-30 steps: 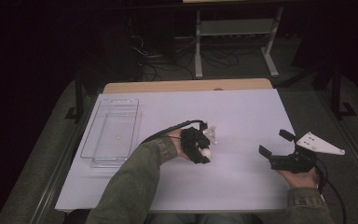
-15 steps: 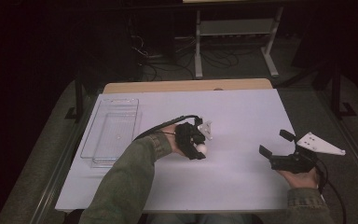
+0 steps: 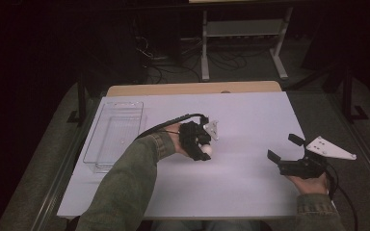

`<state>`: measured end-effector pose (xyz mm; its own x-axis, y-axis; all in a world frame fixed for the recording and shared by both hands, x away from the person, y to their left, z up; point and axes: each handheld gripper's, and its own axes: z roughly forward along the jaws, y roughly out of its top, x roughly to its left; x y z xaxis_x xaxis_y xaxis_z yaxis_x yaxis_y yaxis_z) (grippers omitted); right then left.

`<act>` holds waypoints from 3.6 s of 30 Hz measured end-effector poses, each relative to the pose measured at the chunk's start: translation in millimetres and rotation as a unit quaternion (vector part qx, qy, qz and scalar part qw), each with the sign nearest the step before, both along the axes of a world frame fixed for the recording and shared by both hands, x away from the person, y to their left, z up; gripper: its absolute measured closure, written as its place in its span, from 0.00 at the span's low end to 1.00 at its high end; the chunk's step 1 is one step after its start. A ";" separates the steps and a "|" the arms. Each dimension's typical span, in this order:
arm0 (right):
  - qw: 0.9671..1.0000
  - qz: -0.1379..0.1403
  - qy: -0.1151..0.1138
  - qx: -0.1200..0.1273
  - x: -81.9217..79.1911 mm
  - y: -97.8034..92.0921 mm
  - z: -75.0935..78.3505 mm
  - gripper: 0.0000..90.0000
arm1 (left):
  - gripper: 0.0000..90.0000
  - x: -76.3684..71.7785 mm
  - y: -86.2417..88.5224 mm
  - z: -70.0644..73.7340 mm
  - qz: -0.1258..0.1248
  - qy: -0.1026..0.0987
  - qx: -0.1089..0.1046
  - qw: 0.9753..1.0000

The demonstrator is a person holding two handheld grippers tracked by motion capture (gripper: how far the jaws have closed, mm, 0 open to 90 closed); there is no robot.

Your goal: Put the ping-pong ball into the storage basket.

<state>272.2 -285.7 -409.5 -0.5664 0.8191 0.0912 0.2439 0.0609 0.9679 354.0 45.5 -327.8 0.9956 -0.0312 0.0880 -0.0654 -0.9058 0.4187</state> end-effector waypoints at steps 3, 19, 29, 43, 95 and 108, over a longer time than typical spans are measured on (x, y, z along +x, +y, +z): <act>1.000 0.000 0.001 0.000 0.0 0.1 -0.1 0.00 | 0.57 0.1 0.4 4.0 0.000 -0.001 -0.001 1.000; 1.000 0.002 0.001 -0.004 0.6 0.5 -0.8 0.00 | 0.57 2.5 13.5 22.2 0.007 -0.011 -0.001 1.000; 1.000 0.002 0.001 -0.004 0.7 0.3 -0.9 0.00 | 0.57 3.8 24.5 31.1 0.015 -0.015 -0.013 1.000; 1.000 0.002 0.003 -0.005 0.8 1.2 -1.0 0.00 | 0.57 3.3 49.5 38.4 0.037 -0.019 -0.025 0.999; 1.000 0.001 0.006 -0.007 1.0 1.7 -1.6 0.00 | 0.57 5.5 135.9 51.7 0.129 -0.042 -0.054 0.989; 1.000 0.001 0.007 -0.008 0.9 2.2 -1.8 0.00 | 0.57 2.5 156.8 60.4 0.144 -0.047 -0.033 0.988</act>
<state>273.1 -283.5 -411.3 -0.5669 0.8194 0.0851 0.2568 0.0776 0.9634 356.6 202.3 -267.4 0.9499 0.2603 0.1729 0.1491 -0.8637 0.4814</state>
